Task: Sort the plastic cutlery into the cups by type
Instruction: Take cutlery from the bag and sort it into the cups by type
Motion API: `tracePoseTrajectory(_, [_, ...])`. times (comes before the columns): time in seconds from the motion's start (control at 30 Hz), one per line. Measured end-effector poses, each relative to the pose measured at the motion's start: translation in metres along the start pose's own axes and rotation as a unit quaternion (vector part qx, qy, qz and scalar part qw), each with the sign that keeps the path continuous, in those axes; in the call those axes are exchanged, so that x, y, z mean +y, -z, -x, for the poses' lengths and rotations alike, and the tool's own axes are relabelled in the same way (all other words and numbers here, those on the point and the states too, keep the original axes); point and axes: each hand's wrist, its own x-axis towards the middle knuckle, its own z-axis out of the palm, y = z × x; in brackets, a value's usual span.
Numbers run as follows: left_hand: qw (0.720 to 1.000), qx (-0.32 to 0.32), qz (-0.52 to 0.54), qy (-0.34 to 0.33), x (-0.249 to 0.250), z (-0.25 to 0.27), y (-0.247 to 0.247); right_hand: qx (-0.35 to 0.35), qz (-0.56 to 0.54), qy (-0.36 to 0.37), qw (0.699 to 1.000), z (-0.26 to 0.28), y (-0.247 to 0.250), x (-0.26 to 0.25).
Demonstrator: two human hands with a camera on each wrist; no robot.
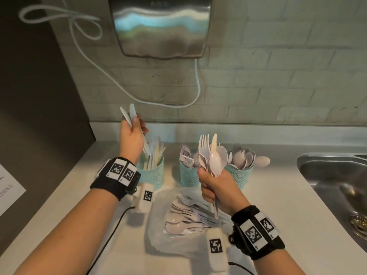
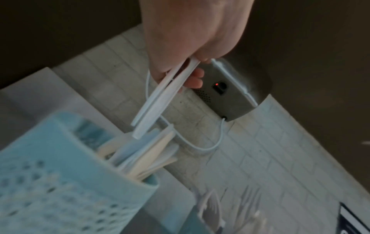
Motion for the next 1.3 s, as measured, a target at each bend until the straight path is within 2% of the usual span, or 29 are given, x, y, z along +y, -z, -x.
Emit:
tracePoseTrajectory(0.07, [1.000,-0.011,-0.012,0.012,-0.013,0.000,0.002,-0.020,-0.020,-0.001,1.000,0.000,0.000,0.000])
tracePoseTrajectory(0.13, [0.997,-0.050,-0.051,0.031,-0.027,0.005,0.002,-0.047,-0.039,-0.001,0.998,0.002,0.000,-0.002])
tracePoseTrajectory(0.3, [0.957,-0.156,-0.209,0.124,-0.064,0.013,0.006,-0.102,-0.090,-0.018,0.991,0.007,0.003,-0.007])
tracePoseTrajectory(0.37, [0.946,-0.156,-0.260,0.113,-0.065,0.013,0.007,-0.110,-0.115,-0.026,0.987,0.006,0.005,-0.007])
tracePoseTrajectory(0.47, [0.946,-0.142,-0.266,0.116,-0.059,0.014,0.005,-0.109,-0.130,-0.028,0.985,0.006,0.005,-0.005])
tracePoseTrajectory(0.5, [0.946,-0.126,-0.282,0.103,-0.057,0.014,0.005,-0.108,-0.131,-0.025,0.985,0.005,0.005,-0.004])
tracePoseTrajectory(0.57, [0.946,-0.075,-0.314,0.032,-0.048,0.020,0.003,-0.109,-0.134,-0.020,0.985,0.005,0.005,-0.002])
tracePoseTrajectory(0.63, [0.959,-0.048,-0.274,-0.059,-0.032,0.032,-0.003,-0.116,-0.147,-0.017,0.982,0.003,0.005,0.000])
tracePoseTrajectory(0.7, [0.972,-0.098,-0.196,-0.089,-0.013,0.047,-0.011,-0.126,-0.163,-0.017,0.978,0.001,0.006,0.002])
tracePoseTrajectory(0.77, [0.966,-0.222,-0.125,-0.041,0.007,0.066,-0.020,-0.135,-0.171,-0.018,0.976,0.000,0.006,0.004])
tracePoseTrajectory(0.83, [0.932,-0.349,-0.099,0.019,0.023,0.084,-0.029,-0.143,-0.166,-0.017,0.976,-0.001,0.005,0.005])
tracePoseTrajectory(0.9, [0.900,-0.420,-0.097,0.061,0.032,0.096,-0.036,-0.143,-0.164,-0.020,0.976,-0.001,0.004,0.006])
tracePoseTrajectory(1.1, [0.868,-0.469,-0.082,0.142,0.037,0.099,-0.043,-0.154,-0.149,-0.012,0.977,0.004,0.007,0.003])
tracePoseTrajectory(1.3, [0.873,-0.457,-0.060,0.162,0.030,0.099,-0.046,-0.142,-0.101,-0.003,0.985,0.008,0.008,-0.004])
